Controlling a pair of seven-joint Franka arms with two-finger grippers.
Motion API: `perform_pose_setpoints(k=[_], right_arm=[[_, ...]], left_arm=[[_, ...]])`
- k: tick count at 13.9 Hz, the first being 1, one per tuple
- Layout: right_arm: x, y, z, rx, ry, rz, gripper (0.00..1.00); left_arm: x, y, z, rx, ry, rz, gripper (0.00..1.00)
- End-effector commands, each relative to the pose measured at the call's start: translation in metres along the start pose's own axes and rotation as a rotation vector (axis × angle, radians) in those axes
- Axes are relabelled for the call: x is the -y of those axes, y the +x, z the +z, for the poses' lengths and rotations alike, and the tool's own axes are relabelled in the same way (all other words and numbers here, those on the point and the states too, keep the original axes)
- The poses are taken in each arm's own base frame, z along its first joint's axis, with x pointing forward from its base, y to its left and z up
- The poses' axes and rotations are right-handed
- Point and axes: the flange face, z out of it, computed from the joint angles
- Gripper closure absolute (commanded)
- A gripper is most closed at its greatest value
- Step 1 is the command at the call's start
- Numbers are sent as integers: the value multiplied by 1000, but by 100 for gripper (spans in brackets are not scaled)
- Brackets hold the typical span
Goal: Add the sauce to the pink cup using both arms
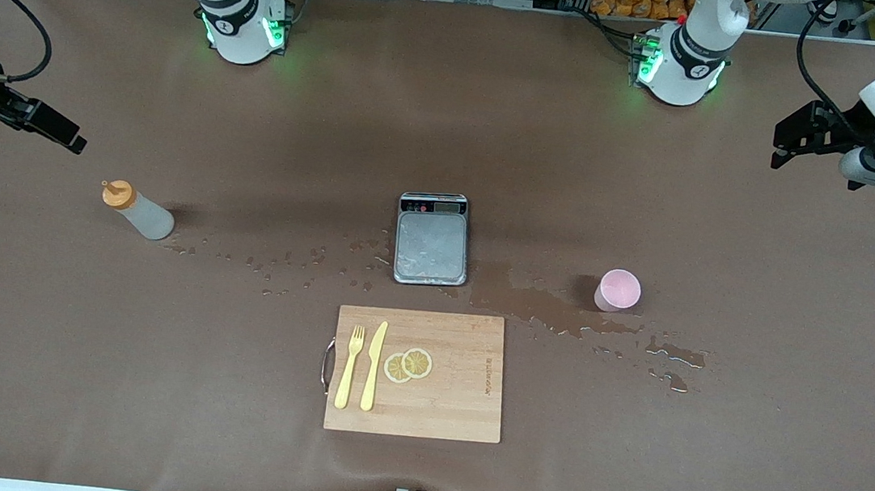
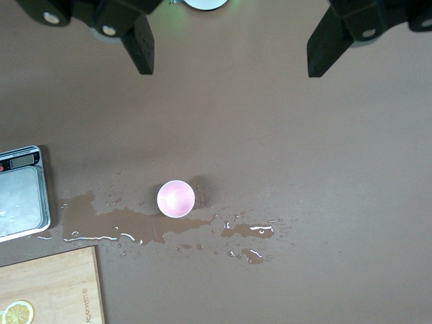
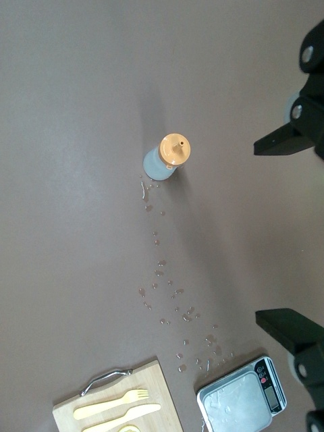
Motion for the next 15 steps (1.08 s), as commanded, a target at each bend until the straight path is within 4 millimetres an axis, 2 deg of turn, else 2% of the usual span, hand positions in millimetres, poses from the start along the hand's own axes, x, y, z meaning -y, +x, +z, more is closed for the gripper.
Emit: perform_pose_setpoints(k=[1, 3, 7, 9, 12, 15], right_arm=[[-4, 1, -2, -11, -4, -9, 0], [-4, 1, -2, -12, -3, -9, 0], [-5, 1, -7, -25, -9, -7, 0], [-3, 12, 1, -22, -24, -7, 0], [-4, 20, 11, -11, -46, -4, 0], [0, 28, 22, -28, -109, -21, 0]], left_arm=[[3, 1, -4, 8, 18, -15, 0], [1, 1, -7, 2, 14, -47, 0], [-2, 7, 2, 18, 12, -89, 0], [-1, 21, 24, 57, 7, -93, 0], [-11, 50, 74, 133, -33, -87, 0], [-8, 72, 127, 211, -47, -93, 0]])
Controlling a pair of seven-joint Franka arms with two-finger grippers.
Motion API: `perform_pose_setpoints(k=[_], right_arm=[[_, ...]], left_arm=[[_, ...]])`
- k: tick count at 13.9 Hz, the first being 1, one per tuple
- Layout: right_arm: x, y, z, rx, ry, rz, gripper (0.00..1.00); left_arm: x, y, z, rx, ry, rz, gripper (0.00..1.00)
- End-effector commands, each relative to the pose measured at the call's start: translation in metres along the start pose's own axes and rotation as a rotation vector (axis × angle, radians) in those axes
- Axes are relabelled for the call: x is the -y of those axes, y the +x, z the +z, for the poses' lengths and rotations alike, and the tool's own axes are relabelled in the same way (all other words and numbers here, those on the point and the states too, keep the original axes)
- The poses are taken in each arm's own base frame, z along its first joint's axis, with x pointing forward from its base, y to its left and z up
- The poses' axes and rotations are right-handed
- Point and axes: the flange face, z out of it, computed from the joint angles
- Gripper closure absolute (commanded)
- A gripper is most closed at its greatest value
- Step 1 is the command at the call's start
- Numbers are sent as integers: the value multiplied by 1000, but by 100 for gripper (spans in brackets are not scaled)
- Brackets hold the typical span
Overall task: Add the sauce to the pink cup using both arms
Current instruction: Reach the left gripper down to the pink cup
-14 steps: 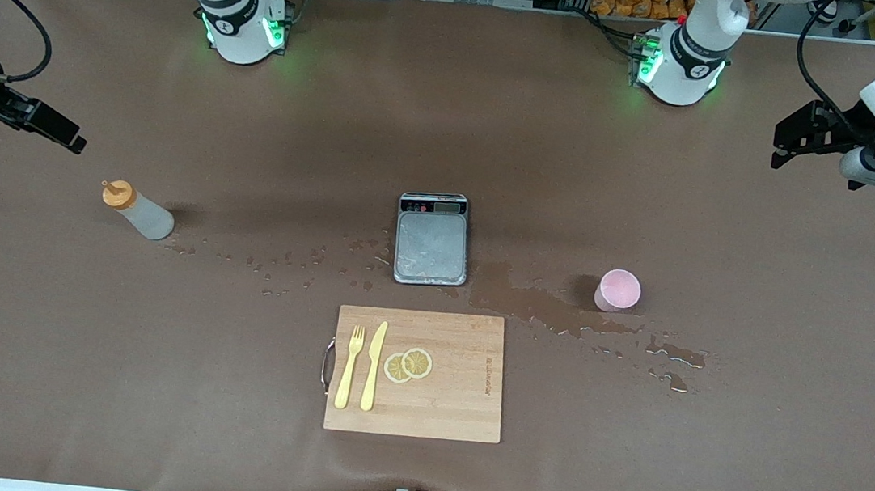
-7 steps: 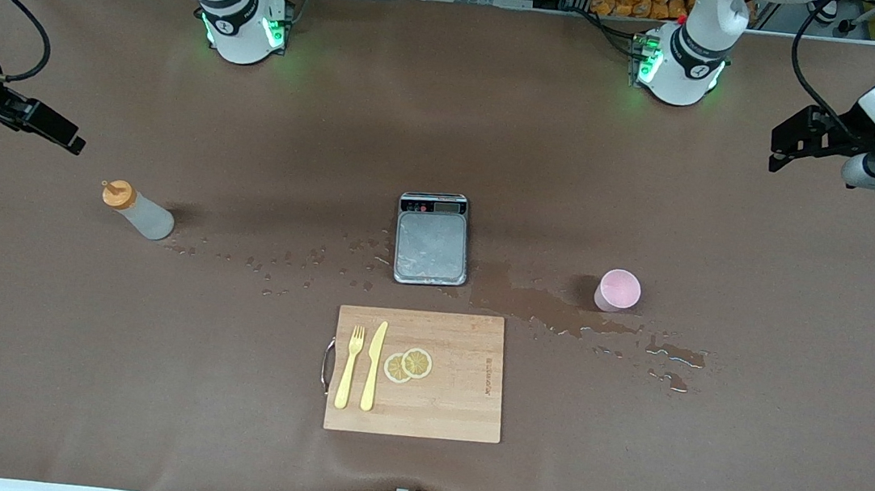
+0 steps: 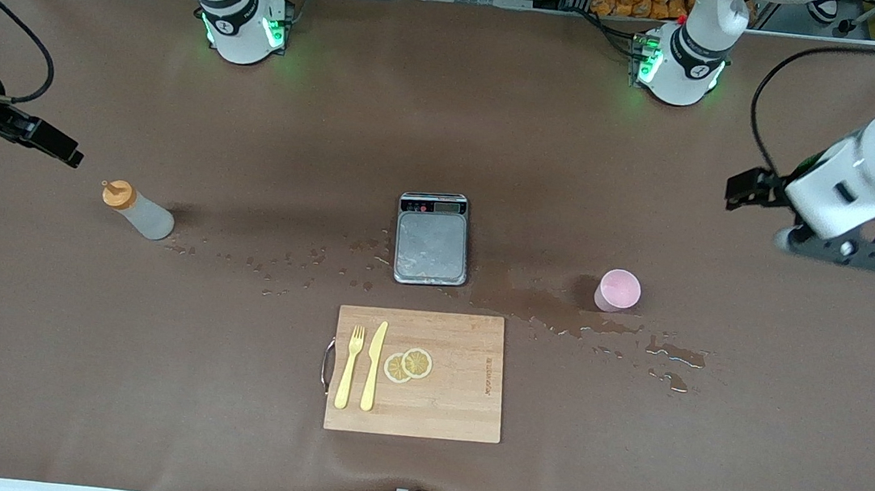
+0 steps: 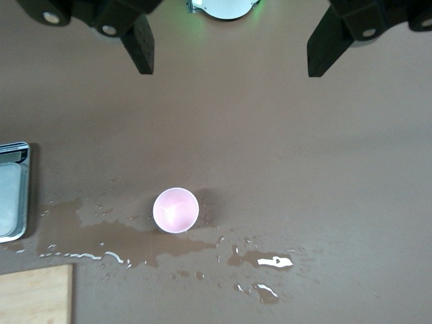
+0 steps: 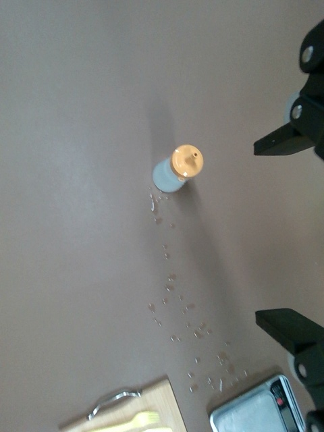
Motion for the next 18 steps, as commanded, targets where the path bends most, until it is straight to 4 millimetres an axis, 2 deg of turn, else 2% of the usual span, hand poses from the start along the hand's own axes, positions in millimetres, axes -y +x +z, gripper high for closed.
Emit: perform_pose_setpoints(k=[1, 3, 5, 8, 9, 12, 15, 18], right_arm=[[2, 9, 4, -17, -51, -22, 0], [-8, 21, 21, 18, -49, -33, 0], [-31, 32, 34, 48, -33, -16, 0], [-47, 39, 60, 131, -44, 13, 0], [-58, 44, 72, 166, -46, 33, 0], [-93, 52, 87, 226, 37, 113, 0], [-134, 63, 106, 278, 126, 199, 0], [-158, 71, 122, 310, 193, 265, 0]], left_arm=[[-4, 28, 33, 45, -26, -16, 0], [-9, 54, 71, 53, -26, -12, 0], [-9, 72, 108, 51, -18, -28, 0], [-9, 80, 162, -16, -22, -33, 0], [-11, 80, 178, -33, -21, -30, 0], [-20, 77, 229, -47, -18, -18, 0], [-21, 84, 266, -31, -24, -22, 0], [-23, 91, 289, -23, -25, -24, 0]])
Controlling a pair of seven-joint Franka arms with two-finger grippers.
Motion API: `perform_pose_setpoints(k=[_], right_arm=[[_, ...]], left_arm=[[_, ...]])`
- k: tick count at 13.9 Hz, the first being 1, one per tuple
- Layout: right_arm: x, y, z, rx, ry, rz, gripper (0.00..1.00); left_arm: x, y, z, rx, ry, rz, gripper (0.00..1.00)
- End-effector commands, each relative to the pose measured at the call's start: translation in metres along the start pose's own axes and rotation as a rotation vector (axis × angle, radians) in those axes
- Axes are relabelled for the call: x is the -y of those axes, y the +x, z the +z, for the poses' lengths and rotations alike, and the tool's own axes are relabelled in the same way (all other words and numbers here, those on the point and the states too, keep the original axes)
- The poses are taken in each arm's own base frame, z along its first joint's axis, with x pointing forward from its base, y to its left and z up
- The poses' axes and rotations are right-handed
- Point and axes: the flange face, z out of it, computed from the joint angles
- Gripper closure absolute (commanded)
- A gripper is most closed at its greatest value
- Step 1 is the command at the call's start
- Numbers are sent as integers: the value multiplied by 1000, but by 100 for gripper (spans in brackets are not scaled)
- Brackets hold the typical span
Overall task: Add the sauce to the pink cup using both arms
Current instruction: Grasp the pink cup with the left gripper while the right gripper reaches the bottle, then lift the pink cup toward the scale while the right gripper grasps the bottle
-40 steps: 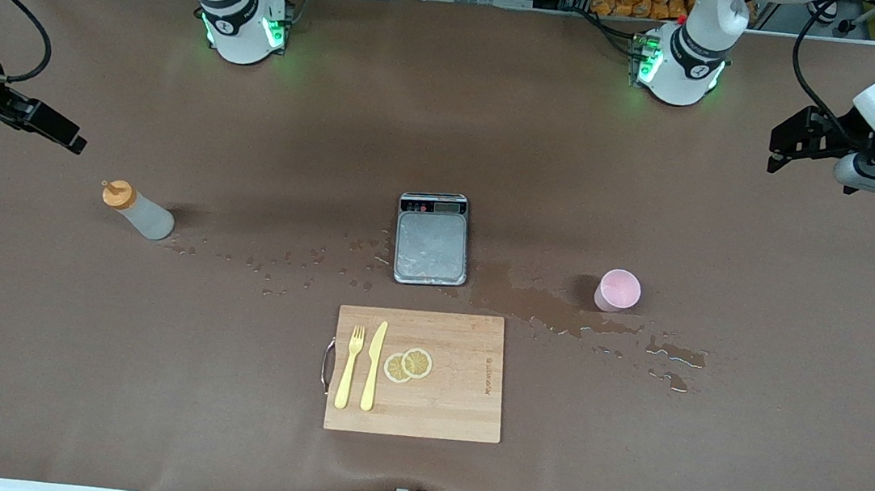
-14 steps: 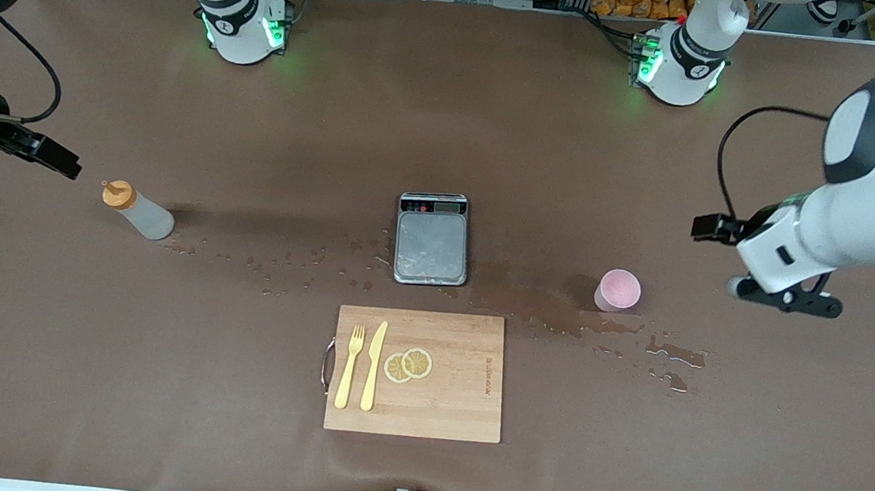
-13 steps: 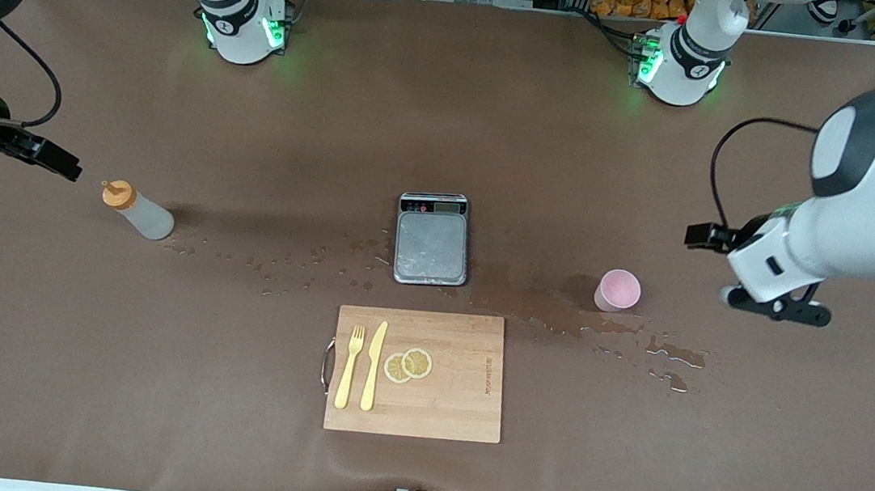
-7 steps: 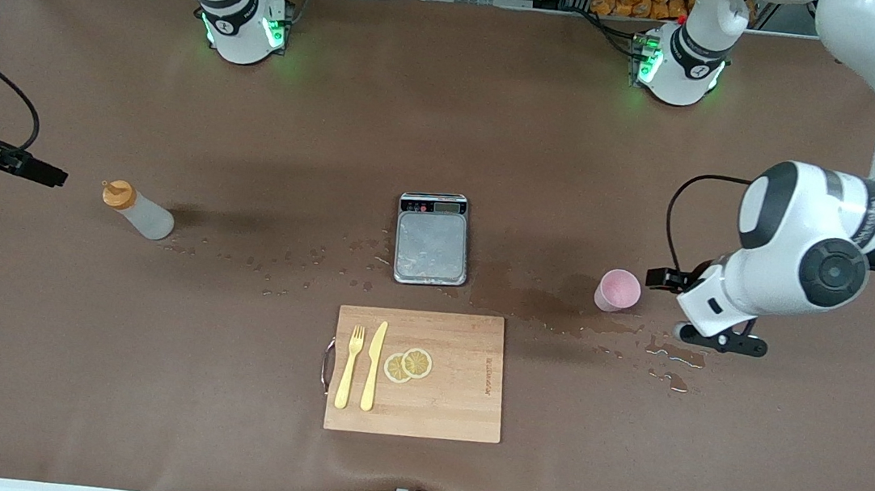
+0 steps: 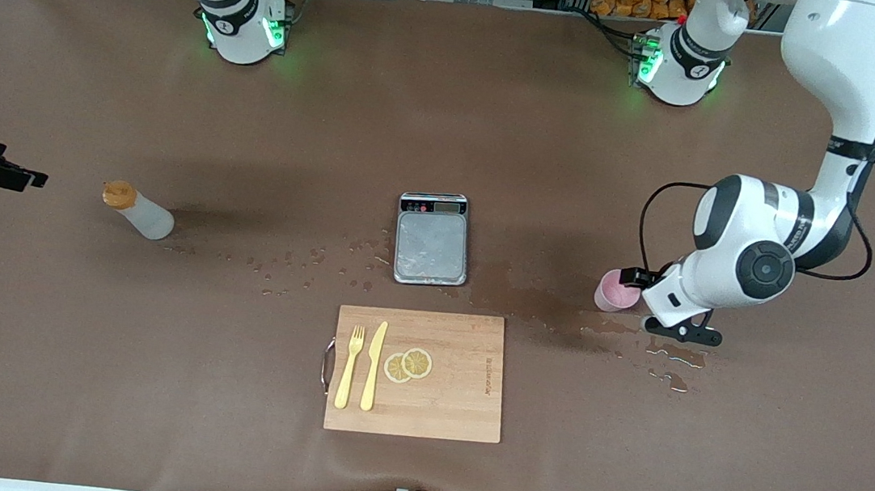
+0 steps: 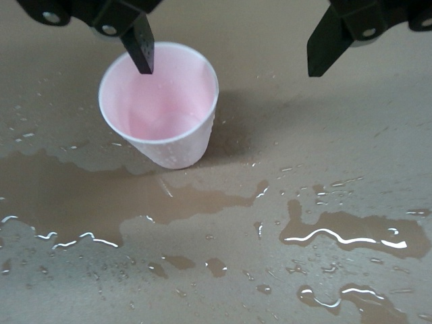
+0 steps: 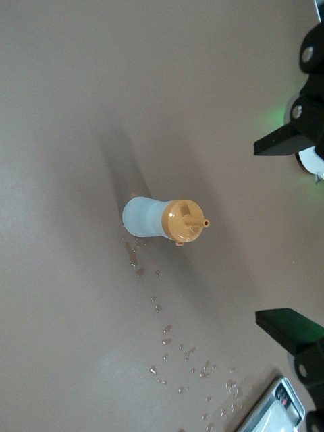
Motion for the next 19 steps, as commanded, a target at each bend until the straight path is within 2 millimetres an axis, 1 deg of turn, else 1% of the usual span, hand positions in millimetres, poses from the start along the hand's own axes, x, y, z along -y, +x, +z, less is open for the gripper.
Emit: perform_pose_setpoints(k=[1, 2, 4, 5, 6, 7, 8, 9, 10, 11, 12, 13, 14, 15, 16, 18, 19], right_arm=[[-12, 15, 6, 41, 64, 56, 0], [-19, 20, 10, 53, 72, 91, 0], [-36, 36, 26, 91, 112, 170, 0], [-49, 45, 31, 113, 154, 208, 0], [-54, 50, 35, 135, 197, 227, 0], [-60, 56, 42, 160, 234, 253, 0], [-70, 63, 52, 185, 259, 282, 0], [-80, 73, 66, 214, 282, 302, 0], [-93, 83, 81, 251, 333, 329, 0], [-113, 94, 99, 299, 419, 371, 0], [-131, 103, 119, 355, 486, 405, 0], [-140, 110, 142, 424, 522, 428, 0], [-142, 113, 159, 467, 529, 437, 0], [-143, 117, 171, 489, 524, 459, 0], [-143, 119, 179, 518, 509, 520, 0], [-138, 122, 200, 590, 468, 642, 0], [-137, 124, 211, 620, 448, 686, 0]], left_arm=[[-3, 5, 12, -4, -11, -16, 0], [-4, 6, 15, -3, -10, -16, 0], [-6, 11, 28, -14, -17, -25, 0], [-16, 10, 37, -1, -13, -32, 0], [-18, 10, 40, 5, -12, -51, 20], [-18, 10, 43, 10, -11, -61, 56], [-16, 10, 45, 13, -11, -65, 85], [-15, 10, 47, 16, -11, -65, 100], [-14, 10, 47, 15, -10, -61, 100], [-15, 10, 47, 15, -9, -57, 100], [-16, 10, 47, 16, -10, -55, 100], [-15, 9, 46, 16, -10, -54, 100], [-14, 9, 43, 12, -11, -53, 100], [-14, 9, 37, 6, -12, -53, 100], [-13, 9, 29, -4, -13, -51, 100], [-9, 7, 2, -44, -20, -58, 100], [-10, 6, -13, -68, -23, -62, 100]])
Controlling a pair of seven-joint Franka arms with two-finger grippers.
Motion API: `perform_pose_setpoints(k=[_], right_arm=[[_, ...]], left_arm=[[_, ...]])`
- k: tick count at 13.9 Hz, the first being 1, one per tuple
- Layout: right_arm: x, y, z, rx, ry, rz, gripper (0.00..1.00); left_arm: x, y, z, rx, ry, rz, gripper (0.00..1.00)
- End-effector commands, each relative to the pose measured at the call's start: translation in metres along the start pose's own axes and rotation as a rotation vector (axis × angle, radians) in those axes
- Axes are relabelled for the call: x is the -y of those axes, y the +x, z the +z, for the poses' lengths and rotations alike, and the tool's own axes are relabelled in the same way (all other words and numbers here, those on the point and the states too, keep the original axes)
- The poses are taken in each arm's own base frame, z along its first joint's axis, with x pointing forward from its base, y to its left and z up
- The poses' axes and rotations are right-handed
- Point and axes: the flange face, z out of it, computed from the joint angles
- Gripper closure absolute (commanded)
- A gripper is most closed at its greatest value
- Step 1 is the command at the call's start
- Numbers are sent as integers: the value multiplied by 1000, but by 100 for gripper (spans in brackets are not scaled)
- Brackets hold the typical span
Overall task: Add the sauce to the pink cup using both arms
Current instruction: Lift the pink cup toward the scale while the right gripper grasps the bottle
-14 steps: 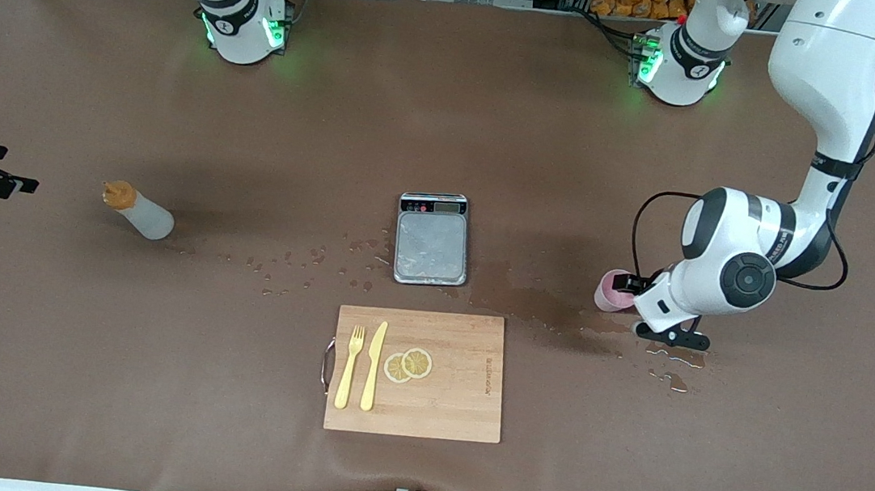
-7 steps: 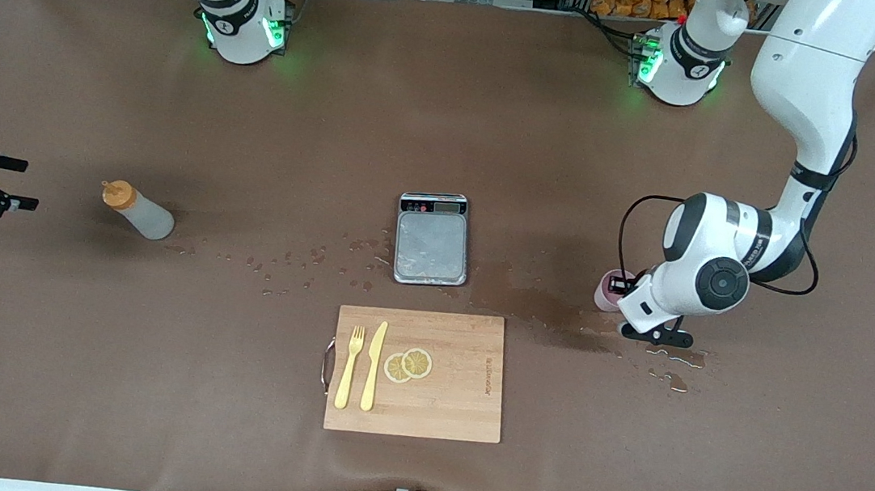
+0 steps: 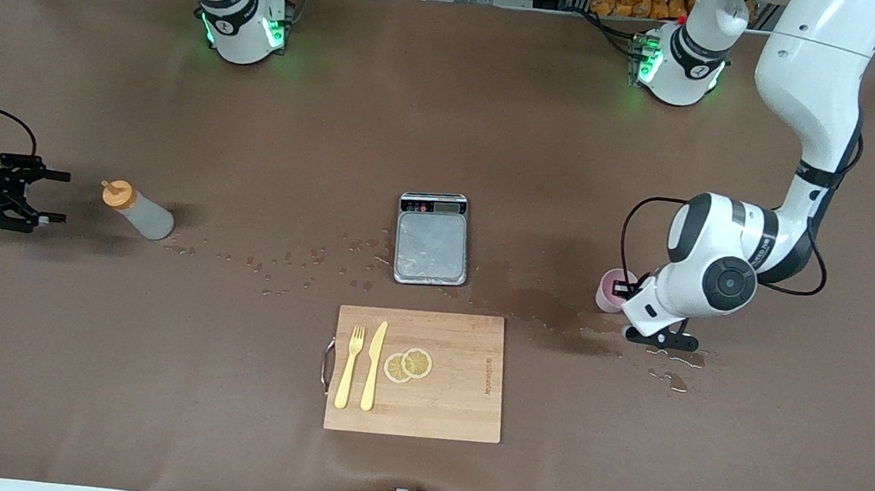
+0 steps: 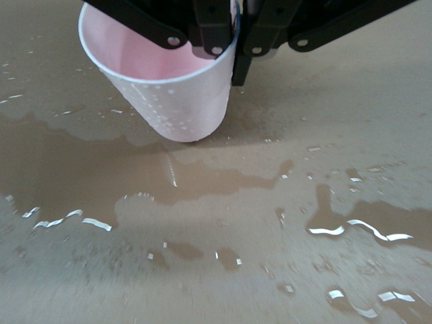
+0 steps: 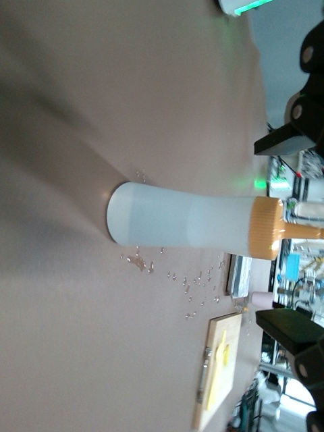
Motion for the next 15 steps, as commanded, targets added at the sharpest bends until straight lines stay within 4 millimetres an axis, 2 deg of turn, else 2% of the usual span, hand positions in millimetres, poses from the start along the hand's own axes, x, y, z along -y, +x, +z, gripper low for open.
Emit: perform_pose_setpoints(k=[1, 5, 9, 11, 12, 15], right_arm=[[8, 10, 15, 46, -14, 121, 0], [3, 33, 38, 97, -23, 145, 0], [-3, 58, 60, 154, -11, 153, 0], [-8, 68, 68, 173, -10, 143, 0], [-5, 67, 70, 183, -1, 140, 0], [-3, 66, 85, 239, -11, 142, 0]], left_arm=[[3, -7, -51, -68, -22, -16, 100], [-7, -16, -87, -85, -25, -44, 100], [-48, -25, -124, -82, -44, -90, 100], [-83, -30, -141, -58, -56, -133, 100], [-106, -36, -145, -53, -65, -158, 100], [-176, -48, -143, -45, -92, -241, 100]])
